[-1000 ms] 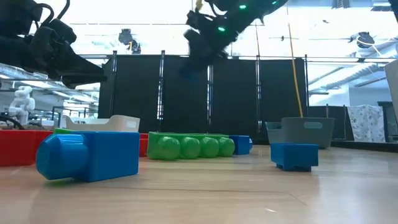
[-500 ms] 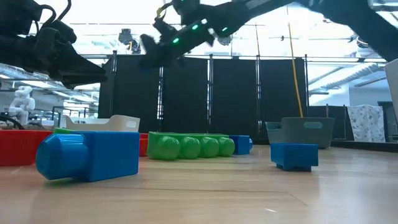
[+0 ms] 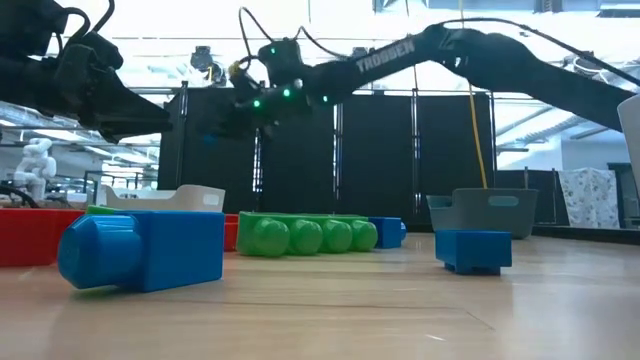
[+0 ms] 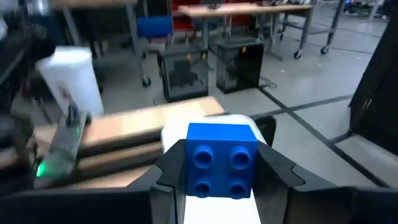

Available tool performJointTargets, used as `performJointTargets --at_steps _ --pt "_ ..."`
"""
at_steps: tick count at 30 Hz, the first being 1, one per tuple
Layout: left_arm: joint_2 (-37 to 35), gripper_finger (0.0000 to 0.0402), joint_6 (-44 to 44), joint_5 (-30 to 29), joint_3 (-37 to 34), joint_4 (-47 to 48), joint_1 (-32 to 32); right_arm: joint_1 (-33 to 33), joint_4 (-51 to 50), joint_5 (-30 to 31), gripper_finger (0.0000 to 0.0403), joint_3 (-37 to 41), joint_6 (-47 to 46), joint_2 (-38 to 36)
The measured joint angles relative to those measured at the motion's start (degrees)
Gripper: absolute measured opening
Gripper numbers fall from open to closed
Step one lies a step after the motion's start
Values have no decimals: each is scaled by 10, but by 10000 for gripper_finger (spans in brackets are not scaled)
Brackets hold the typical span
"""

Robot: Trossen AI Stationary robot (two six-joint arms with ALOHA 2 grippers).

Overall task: Sort blocks by size
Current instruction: Put the small 4 stud blue game piece into the white bin

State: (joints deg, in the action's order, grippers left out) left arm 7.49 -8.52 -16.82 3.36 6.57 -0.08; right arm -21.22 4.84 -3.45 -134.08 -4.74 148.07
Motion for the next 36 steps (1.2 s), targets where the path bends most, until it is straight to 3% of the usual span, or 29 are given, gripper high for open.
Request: performJointTargets --at_steps 14,24,27,32,34,36 --pt "0 212 -1 0 0 0 0 -13 11 -14 110 0 -69 16" --pt "0 212 -2 -1 0 0 0 -13 86 -45 110 -8 -155 78" --pt "0 212 -1 -79 0 -3 0 -13 87 -51 110 -9 -154 78" --pt "0 212 1 -336 -3 -30 1 -13 88 -56 110 -9 -124 63" --pt "0 212 20 -364 -3 -64 5 -13 78 -66 110 -9 -118 47" --pt "0 212 44 -350 -3 -90 17 -13 64 -78 110 -11 -105 35"
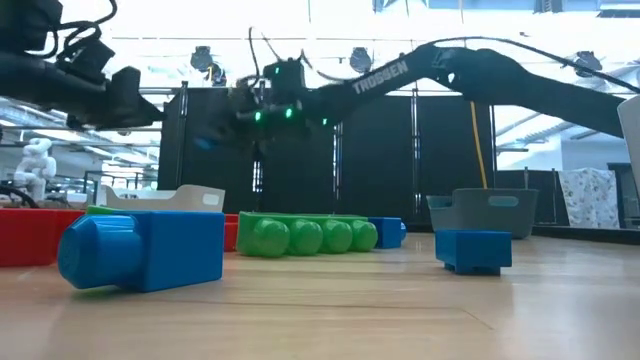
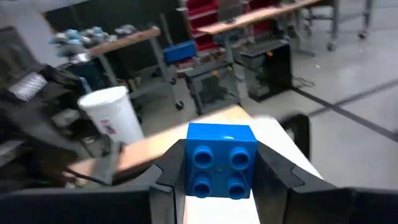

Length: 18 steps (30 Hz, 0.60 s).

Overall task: Sort blocks by size
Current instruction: Put the small 4 stud blue game piece into the white bin

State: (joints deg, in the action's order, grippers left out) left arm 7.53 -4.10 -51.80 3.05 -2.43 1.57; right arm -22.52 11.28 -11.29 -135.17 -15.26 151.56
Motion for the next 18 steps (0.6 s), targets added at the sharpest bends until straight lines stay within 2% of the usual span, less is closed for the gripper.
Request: performJointTargets --at_steps 6,14,18 --pt "0 212 19 113 1 0 83 3 -79 -8 110 2 55 -10" --pt "14 212 11 312 2 -2 313 -4 -131 -8 110 1 70 -27" --pt "49 212 -3 443 2 -8 415 -1 -134 -8 110 3 74 -24"
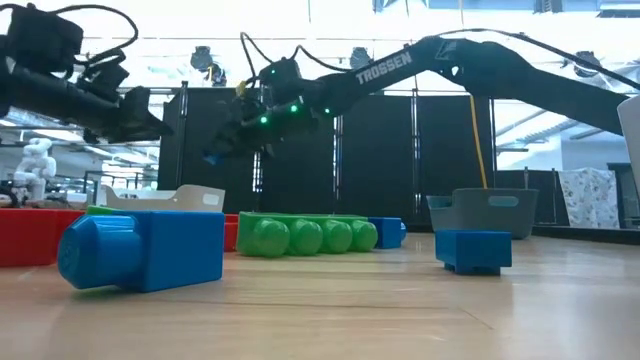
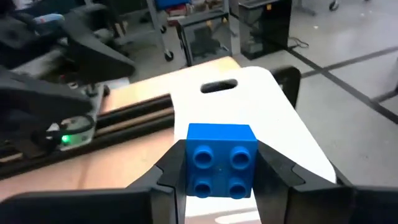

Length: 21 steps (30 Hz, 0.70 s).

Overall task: Sort blocks by size
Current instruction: Put the small 4 stud blue game piece into the white bin

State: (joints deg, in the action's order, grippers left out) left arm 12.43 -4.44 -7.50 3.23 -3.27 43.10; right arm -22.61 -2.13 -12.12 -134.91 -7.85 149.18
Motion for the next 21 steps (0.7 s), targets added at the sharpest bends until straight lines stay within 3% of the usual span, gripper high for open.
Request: performJointTargets --at_steps 6,12,16,21 --pt "98 212 -13 140 0 -76 93 3 2 -27 110 -1 3 -2" --pt "210 212 -27 327 1 -193 148 7 -10 -33 110 -1 25 -5" --pt "262 212 -19 388 11 -210 184 6 -29 -33 110 -1 42 -14" --pt "310 212 -43 469 12 -312 216 5 -50 -45 110 -1 65 -25"
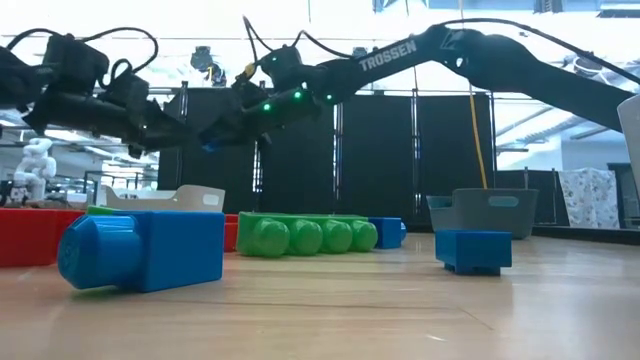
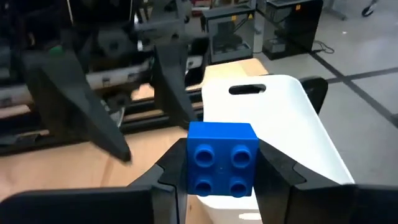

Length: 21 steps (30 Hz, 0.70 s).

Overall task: Sort blocks by size
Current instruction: Put the small 4 stud blue game piece into the white bin

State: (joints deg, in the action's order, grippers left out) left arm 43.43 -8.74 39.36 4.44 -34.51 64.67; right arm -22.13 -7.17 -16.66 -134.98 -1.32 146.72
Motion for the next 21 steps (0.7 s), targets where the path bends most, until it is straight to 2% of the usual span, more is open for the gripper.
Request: performJointTargets --at_steps 3,7,14,18,21 --pt "17 212 -4 22 0 -35 17 1 -24 1 110 0 23 -10" --pt "37 212 -6 66 0 -55 29 -6 -6 0 110 0 35 -12" --pt "44 212 1 0 0 -62 29 -30 88 27 110 0 -16 36" --pt "44 212 1 -10 0 -59 29 -29 159 3 110 1 -77 62" --pt "44 212 1 -11 0 -56 29 -23 205 16 110 -1 -116 76"
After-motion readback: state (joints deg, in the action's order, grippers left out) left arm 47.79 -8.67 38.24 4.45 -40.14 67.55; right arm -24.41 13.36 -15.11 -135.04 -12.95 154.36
